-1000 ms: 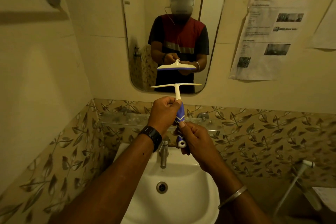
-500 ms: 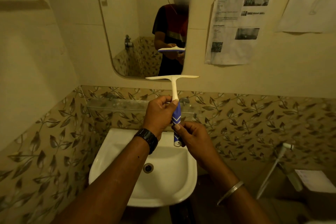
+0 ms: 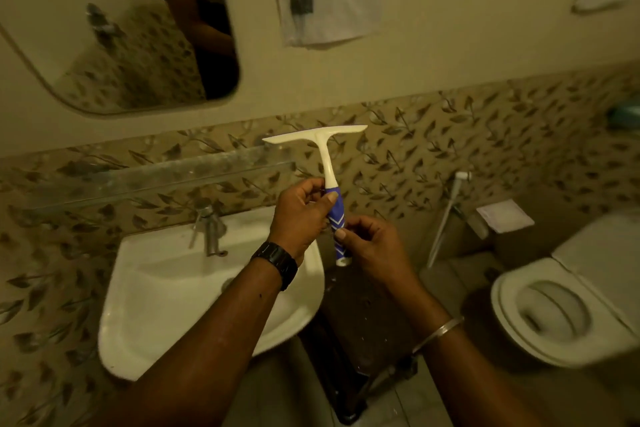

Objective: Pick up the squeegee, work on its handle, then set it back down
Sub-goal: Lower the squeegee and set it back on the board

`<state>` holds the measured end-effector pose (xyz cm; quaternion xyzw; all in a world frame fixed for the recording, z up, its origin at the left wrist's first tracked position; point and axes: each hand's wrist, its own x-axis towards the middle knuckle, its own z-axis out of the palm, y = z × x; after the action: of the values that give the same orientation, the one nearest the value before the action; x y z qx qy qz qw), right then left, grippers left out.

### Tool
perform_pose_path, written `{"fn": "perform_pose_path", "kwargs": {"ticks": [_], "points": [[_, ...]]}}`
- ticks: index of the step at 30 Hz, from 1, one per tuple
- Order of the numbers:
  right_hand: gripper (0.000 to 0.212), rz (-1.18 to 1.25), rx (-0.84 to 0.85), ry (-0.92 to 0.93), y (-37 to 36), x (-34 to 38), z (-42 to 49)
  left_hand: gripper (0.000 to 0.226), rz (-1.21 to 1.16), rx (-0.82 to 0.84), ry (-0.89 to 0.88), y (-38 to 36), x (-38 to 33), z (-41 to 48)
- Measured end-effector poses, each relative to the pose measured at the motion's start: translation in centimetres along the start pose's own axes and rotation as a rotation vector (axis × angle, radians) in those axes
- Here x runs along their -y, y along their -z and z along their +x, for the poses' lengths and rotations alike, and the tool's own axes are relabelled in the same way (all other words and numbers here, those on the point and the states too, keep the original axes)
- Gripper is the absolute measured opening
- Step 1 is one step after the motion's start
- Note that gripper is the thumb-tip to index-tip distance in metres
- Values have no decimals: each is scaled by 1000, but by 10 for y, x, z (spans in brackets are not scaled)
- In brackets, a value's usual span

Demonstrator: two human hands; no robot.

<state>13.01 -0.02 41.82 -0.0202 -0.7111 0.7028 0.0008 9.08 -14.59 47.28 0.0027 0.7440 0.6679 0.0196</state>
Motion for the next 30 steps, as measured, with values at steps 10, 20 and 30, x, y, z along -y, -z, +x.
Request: {"fn": "perform_pose_path", "kwargs": {"ticks": [10,20,30], "points": [[10,-86,-205,-188,66,-107,-12,24,-19,198,242,-88,96,16],[12,-148,-272,-402,97,-246,3,29,87,224,512,-155,250,56],[22,-85,-313,-677,103,-385,15,36,233,200,703,-194,395,71]]}}
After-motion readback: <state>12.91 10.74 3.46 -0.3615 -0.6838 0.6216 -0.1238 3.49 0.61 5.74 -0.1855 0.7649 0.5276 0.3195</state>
